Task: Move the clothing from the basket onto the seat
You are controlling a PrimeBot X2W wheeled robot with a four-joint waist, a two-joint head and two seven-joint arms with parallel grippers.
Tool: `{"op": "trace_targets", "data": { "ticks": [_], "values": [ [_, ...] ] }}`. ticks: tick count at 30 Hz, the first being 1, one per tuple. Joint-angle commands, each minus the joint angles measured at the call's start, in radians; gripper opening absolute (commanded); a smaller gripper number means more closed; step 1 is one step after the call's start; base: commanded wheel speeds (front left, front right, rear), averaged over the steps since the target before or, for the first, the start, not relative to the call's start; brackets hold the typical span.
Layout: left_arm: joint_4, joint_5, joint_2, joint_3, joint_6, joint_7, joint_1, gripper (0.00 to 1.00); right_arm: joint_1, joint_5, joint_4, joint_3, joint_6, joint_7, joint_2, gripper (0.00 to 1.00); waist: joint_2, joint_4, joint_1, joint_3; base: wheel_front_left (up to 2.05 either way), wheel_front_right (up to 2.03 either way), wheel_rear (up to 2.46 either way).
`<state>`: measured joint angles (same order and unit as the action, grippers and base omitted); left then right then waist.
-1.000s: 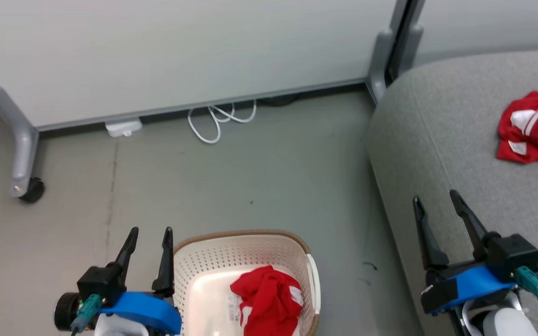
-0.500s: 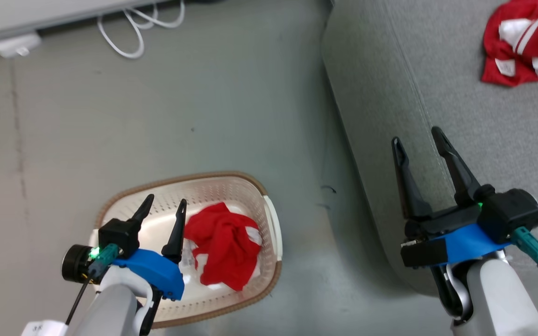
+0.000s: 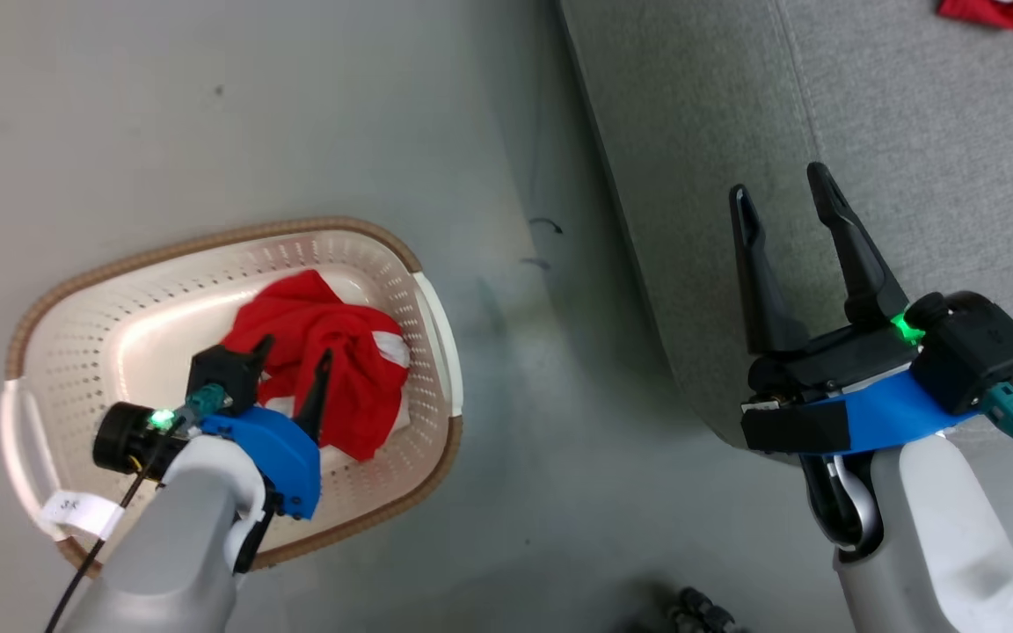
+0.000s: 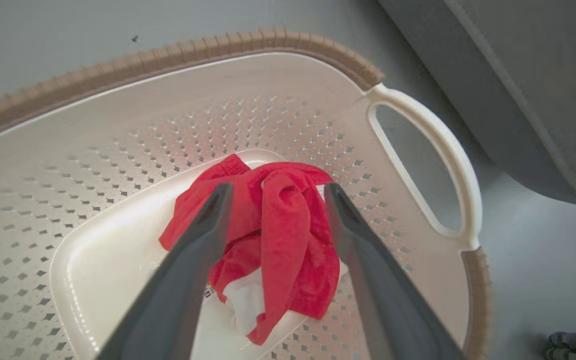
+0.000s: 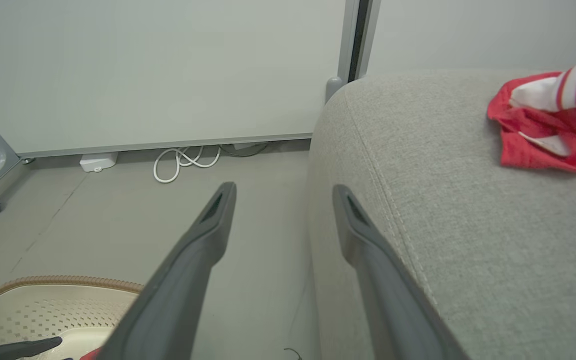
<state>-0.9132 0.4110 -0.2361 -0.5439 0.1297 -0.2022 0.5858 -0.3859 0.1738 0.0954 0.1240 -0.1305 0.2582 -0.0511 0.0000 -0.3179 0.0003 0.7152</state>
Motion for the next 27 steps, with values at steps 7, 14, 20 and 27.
{"op": "trace_targets", "data": {
  "ticks": [7, 14, 20, 27],
  "values": [
    [-0.081, 0.055, -0.030, -0.062, 0.000, 0.030, 0.085, 1.00, -0.044, 0.028, -0.031, 0.018, 0.000, 0.008, 0.001, 1.00, 0.0000, -0.061, -0.0003, 0.122, 0.00, 0.00, 0.00],
    [-0.134, 0.100, -0.057, -0.113, 0.000, 0.059, 0.133, 1.00, -0.050, 0.057, -0.061, 0.036, 0.000, 0.008, 0.001, 1.00, 0.0000, -0.079, -0.0003, 0.166, 0.00, 0.00, 0.00],
    [-0.203, 0.089, -0.045, -0.125, -0.014, 0.066, 0.169, 1.00, -0.038, 0.066, -0.082, 0.043, 0.000, 0.008, 0.001, 1.00, 0.0000, -0.081, -0.0003, 0.181, 0.00, 0.00, 0.00],
    [-0.278, 0.071, -0.020, -0.153, -0.037, 0.075, 0.207, 0.00, -0.021, 0.064, -0.093, 0.039, 0.000, 0.008, 0.001, 1.00, 0.0000, -0.076, -0.0003, 0.190, 0.00, 0.00, 0.00]
  ]
}}
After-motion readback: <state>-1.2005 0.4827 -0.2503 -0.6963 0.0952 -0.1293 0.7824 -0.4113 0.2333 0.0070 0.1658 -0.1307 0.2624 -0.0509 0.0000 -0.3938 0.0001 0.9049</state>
